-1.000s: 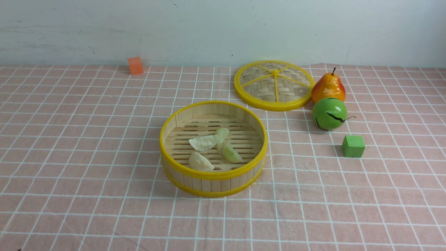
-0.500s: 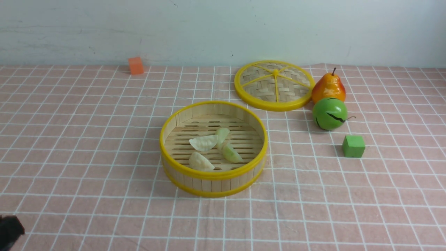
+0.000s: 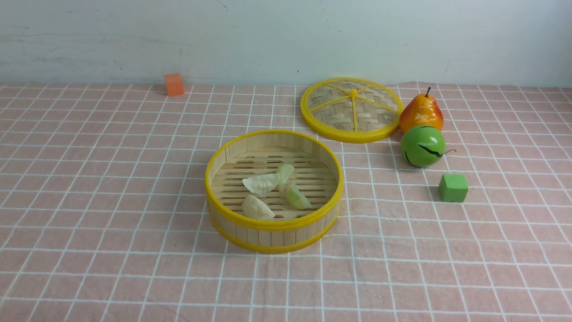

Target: Put the dumplings into the steamer on the table with the pink tablecloth.

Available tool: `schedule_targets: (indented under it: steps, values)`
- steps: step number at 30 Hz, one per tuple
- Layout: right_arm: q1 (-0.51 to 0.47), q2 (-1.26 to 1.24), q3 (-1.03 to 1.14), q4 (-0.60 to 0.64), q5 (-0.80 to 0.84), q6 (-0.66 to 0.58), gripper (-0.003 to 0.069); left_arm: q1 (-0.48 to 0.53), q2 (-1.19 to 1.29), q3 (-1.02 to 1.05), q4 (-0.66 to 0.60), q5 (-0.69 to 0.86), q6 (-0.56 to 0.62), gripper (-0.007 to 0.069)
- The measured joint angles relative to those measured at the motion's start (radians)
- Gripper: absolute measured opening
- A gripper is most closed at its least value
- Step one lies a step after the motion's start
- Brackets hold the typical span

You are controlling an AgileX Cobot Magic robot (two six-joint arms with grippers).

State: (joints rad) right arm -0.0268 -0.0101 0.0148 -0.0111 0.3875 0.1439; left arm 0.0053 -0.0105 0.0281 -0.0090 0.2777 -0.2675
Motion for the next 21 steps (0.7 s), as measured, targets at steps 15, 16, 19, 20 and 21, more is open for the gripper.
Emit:
schedule_targets:
  steps: [15,16,19,20,21]
  values:
    - [0.000,0.000,0.000,0.000,0.000,0.000,0.0021,0.000,0.000,0.002,0.019,0.102,0.032,-0.0013]
    - [0.000,0.000,0.000,0.000,0.000,0.000,0.0021,0.000,0.000,0.002,0.019,0.102,0.032,-0.0013]
    - [0.000,0.000,0.000,0.000,0.000,0.000,0.0024,0.000,0.000,0.002,0.019,0.102,0.032,-0.0013]
    - [0.000,0.000,0.000,0.000,0.000,0.000,0.0025,0.000,0.000,0.002,0.019,0.102,0.032,-0.0013]
    - [0.000,0.000,0.000,0.000,0.000,0.000,0.0027,0.000,0.000,0.002,0.019,0.102,0.032,-0.0013]
